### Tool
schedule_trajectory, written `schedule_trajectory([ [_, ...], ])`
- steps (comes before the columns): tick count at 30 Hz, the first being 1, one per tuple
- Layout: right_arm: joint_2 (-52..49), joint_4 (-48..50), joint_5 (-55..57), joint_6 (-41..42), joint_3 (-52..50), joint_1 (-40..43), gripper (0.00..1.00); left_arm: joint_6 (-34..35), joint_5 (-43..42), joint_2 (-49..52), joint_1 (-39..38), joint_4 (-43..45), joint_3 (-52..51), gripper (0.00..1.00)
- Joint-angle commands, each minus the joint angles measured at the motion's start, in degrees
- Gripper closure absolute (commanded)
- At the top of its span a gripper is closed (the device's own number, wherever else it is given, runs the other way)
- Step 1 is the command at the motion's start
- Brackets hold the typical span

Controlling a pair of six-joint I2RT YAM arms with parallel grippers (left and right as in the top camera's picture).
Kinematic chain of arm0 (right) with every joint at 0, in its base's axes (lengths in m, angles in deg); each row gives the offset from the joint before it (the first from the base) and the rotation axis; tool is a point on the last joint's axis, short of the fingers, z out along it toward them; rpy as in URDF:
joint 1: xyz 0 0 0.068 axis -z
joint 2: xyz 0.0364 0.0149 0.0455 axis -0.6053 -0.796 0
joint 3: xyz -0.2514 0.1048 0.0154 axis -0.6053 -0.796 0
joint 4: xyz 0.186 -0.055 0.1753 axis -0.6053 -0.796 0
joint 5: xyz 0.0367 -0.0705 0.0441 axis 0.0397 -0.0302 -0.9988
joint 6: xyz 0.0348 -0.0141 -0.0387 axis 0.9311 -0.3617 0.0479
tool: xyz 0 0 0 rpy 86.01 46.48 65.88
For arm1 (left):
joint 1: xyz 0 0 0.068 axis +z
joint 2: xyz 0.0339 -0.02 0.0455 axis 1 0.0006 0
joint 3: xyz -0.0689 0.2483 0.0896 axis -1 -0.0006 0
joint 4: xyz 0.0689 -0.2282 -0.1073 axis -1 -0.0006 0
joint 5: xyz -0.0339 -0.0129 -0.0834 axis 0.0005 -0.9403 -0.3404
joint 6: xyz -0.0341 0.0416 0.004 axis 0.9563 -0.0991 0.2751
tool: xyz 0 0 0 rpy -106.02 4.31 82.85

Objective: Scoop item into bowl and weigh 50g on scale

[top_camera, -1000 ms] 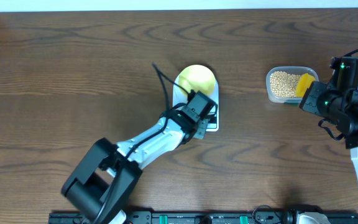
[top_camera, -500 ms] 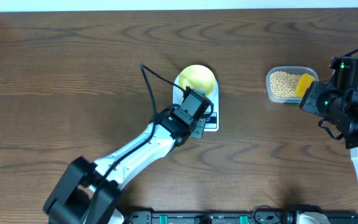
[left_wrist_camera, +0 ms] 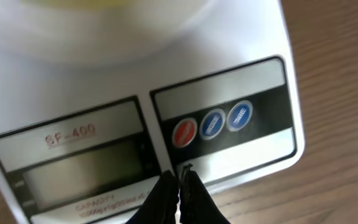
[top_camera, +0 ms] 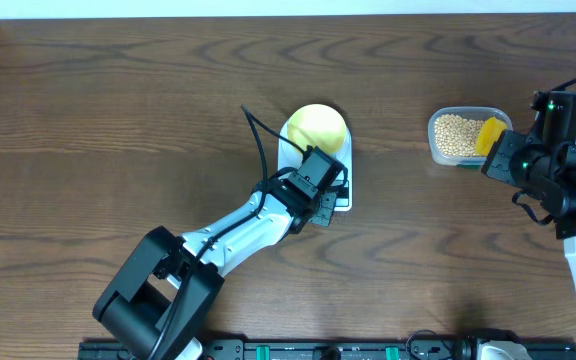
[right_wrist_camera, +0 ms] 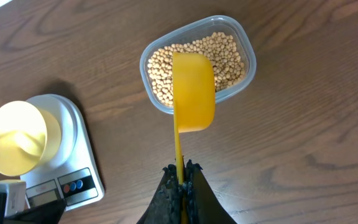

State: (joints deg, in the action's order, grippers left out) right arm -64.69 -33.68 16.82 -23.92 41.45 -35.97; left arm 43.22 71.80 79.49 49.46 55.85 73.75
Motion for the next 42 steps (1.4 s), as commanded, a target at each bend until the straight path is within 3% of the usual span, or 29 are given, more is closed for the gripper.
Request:
schedule_trajectory([
  [1,-0.2,0.0,-0.3,-0.7,1.0,0.1,0.99,-0.2,-0.1,0.0,0.2,1.0,0.0,0.93],
  [42,-0.2,0.1,-0.3,-0.7,1.0,0.1,0.99,-1.7,4.2,4.7,0.2,5.8,0.0,0.93],
])
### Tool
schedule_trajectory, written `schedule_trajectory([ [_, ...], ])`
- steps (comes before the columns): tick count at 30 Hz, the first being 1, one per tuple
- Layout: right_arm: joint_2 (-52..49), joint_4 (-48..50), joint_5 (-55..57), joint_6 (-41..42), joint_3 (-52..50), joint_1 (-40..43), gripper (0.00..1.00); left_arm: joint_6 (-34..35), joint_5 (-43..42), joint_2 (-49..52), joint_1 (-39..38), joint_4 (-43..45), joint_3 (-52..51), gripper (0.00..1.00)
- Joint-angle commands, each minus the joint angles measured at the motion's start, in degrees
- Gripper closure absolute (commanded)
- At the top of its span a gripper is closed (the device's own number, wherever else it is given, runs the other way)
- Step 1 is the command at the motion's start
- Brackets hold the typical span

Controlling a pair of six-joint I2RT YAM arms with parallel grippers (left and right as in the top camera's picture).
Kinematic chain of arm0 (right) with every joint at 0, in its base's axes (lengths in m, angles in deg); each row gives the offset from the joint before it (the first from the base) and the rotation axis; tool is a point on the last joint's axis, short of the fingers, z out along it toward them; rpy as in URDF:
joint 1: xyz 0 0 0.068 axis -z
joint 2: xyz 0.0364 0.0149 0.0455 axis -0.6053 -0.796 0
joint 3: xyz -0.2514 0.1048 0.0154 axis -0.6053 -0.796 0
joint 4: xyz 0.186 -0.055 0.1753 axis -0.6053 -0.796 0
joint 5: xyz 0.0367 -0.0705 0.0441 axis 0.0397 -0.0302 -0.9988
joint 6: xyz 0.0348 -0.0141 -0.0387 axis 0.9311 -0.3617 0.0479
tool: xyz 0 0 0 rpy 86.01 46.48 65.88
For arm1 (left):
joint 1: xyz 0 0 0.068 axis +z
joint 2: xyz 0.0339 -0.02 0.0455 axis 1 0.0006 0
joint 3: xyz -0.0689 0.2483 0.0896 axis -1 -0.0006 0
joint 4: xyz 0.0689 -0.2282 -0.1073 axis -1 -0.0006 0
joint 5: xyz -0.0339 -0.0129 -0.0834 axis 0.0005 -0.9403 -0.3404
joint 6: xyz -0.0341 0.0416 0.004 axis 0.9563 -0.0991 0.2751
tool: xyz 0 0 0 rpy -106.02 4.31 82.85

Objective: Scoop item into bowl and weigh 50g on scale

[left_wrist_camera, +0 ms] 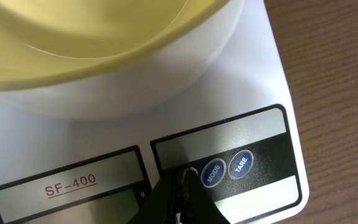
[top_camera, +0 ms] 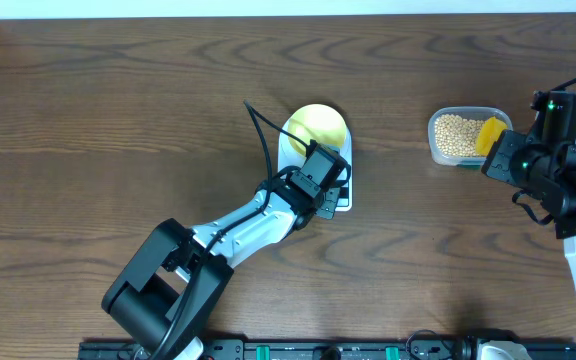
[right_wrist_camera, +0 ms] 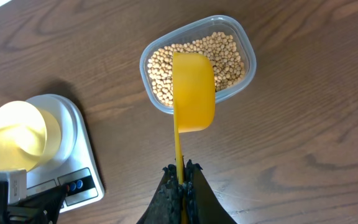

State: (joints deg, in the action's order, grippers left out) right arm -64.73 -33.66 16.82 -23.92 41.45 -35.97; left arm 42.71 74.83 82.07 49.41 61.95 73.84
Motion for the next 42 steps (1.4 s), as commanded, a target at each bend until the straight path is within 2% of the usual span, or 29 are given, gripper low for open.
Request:
schedule_trajectory([
  [1,-0.2,0.1,-0.3,-0.7,1.0,0.1,0.99,-1.2,1.2,2.6,0.2,-0.2,-0.1,0.93],
  [42,-0.2,-0.5,-0.3,-0.7,1.0,0.1,0.99,-1.2,3.0,5.6,0.2,-5.0,-0.2,0.93],
])
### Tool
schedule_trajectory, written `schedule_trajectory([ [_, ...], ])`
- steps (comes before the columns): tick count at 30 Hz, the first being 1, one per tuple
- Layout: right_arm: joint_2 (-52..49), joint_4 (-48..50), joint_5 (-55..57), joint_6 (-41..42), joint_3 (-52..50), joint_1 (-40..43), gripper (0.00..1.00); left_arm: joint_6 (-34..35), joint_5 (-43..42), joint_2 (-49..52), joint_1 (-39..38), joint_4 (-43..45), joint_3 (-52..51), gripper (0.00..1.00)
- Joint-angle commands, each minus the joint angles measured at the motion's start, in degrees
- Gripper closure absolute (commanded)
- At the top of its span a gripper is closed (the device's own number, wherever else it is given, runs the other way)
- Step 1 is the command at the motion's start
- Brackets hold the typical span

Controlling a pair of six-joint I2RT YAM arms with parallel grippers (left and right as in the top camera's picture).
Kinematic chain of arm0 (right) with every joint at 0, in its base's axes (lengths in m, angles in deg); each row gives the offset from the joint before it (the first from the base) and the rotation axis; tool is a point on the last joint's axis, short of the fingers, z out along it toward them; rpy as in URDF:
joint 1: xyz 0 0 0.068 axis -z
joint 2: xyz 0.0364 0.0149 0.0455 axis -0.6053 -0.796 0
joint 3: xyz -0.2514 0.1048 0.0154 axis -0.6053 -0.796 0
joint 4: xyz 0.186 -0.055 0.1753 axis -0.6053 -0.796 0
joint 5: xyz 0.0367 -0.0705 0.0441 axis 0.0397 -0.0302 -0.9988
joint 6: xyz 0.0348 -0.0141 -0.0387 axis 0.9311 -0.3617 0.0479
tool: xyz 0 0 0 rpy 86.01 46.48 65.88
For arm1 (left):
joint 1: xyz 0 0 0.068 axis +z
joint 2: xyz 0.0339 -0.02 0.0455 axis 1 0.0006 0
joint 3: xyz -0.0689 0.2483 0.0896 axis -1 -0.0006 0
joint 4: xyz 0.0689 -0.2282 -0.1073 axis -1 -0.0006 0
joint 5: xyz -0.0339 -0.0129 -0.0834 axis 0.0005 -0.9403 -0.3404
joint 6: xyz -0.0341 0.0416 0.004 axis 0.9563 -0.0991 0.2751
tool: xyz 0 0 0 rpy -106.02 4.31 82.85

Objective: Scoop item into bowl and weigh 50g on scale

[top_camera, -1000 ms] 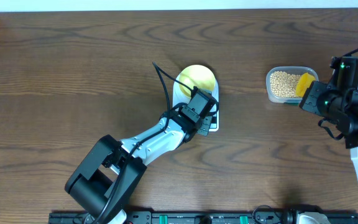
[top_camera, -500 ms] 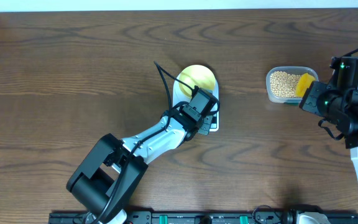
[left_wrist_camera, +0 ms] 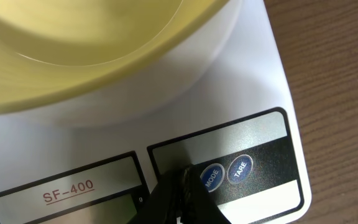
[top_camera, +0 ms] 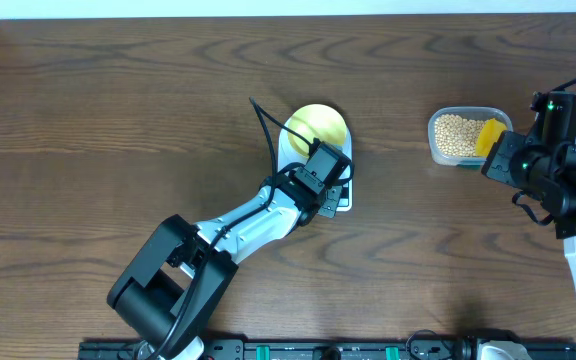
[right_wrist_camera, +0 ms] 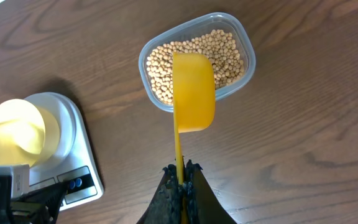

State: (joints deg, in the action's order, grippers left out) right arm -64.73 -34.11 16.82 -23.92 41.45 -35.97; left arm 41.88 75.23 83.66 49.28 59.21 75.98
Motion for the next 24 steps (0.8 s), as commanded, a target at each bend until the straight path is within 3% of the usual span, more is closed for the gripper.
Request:
schedule_trajectory([
  [1,-0.2,0.0,-0.3,-0.7,1.0,0.1,0.99,-0.3,2.6,4.0,0.4,-2.3,-2.3,0.93],
  [24,-0.2,-0.7,-0.3,-0.7,1.0,0.1,0.99,-0.3,3.0,4.0,0.4,-2.5,-2.3,0.93],
])
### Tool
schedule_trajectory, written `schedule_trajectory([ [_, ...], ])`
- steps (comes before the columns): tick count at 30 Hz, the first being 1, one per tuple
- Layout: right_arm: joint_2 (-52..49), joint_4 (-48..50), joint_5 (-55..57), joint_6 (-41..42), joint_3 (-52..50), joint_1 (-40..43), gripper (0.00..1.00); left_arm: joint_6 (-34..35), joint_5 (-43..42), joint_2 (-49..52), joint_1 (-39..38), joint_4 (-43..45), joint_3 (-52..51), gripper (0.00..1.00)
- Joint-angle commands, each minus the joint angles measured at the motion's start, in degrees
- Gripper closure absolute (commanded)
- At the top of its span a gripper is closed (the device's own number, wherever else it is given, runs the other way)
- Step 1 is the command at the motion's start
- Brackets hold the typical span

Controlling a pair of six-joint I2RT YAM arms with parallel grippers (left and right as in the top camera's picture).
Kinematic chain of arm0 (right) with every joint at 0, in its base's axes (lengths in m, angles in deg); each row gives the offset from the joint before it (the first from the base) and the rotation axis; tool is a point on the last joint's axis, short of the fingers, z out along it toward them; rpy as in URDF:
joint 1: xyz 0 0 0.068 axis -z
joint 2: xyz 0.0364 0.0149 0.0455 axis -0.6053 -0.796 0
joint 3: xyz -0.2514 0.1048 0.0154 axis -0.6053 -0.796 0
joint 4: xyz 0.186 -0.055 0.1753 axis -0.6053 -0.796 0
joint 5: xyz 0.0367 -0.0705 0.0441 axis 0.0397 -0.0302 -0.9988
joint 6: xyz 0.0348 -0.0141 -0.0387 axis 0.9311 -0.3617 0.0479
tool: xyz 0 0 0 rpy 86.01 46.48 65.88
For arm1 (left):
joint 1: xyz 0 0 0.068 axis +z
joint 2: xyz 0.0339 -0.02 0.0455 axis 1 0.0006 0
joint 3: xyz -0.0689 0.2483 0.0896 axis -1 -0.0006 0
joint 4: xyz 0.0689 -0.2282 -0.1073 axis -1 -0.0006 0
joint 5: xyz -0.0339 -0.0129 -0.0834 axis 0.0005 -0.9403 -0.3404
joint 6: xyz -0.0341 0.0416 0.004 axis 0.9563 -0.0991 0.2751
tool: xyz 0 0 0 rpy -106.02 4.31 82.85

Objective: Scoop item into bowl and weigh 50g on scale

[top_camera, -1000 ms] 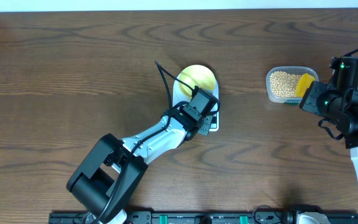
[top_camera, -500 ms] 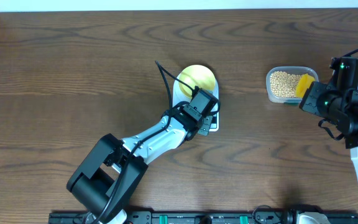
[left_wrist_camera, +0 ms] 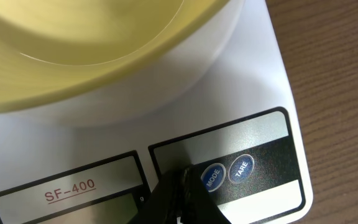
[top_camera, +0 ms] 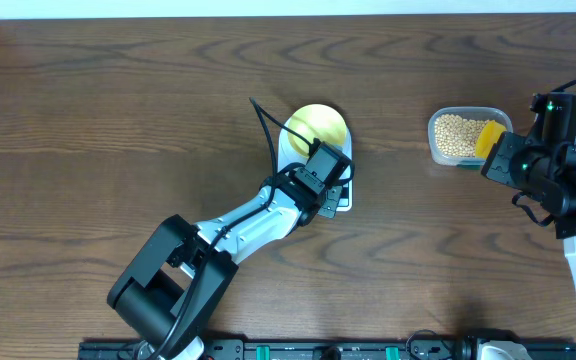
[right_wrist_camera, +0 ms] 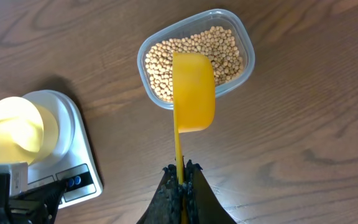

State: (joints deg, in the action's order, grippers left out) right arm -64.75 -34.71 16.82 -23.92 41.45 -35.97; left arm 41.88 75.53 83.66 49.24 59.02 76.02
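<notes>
A yellow bowl [top_camera: 316,127] sits on the white scale [left_wrist_camera: 253,87] at mid-table. My left gripper [left_wrist_camera: 183,172] is shut, its tip down on the scale's button panel just left of the blue MODE button [left_wrist_camera: 213,177], covering the leftmost button. Far right, my right gripper [right_wrist_camera: 181,171] is shut on the handle of an orange scoop [right_wrist_camera: 193,91], whose cup hangs over a clear tub of soybeans [right_wrist_camera: 194,57]. The overhead view shows the scoop [top_camera: 490,135] at the tub's right side.
The dark wooden table [top_camera: 108,120] spreads around the scale and tub. The scale's display [left_wrist_camera: 67,199] reads nothing I can make out. A black rail [top_camera: 298,350] runs along the near edge.
The right wrist view has shifted slightly, the bean tub sitting a little higher in frame. My left gripper still rests shut on the scale's button panel.
My left gripper hovered shut just short of the scale's front edge, the red, MODE and TARE buttons all visible. Then its tip lay on the leftmost button and has stayed there. The right gripper has held the scoop over the bean tub throughout.
</notes>
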Motion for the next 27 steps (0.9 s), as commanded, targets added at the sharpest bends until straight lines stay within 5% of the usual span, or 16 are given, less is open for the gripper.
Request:
schedule_trajectory([
  [1,-0.2,-0.1,-0.3,-0.7,1.0,0.1,0.99,-0.3,2.6,4.0,0.4,-2.3,-2.3,0.93],
  [16,-0.2,-0.5,-0.3,-0.7,1.0,0.1,0.99,-0.3,2.4,0.8,0.4,-5.6,-1.8,0.93],
  [27,-0.2,-0.5,-0.5,-0.9,1.0,0.1,0.99,1.2,2.4,-27.8,0.4,-9.7,-1.7,0.93],
])
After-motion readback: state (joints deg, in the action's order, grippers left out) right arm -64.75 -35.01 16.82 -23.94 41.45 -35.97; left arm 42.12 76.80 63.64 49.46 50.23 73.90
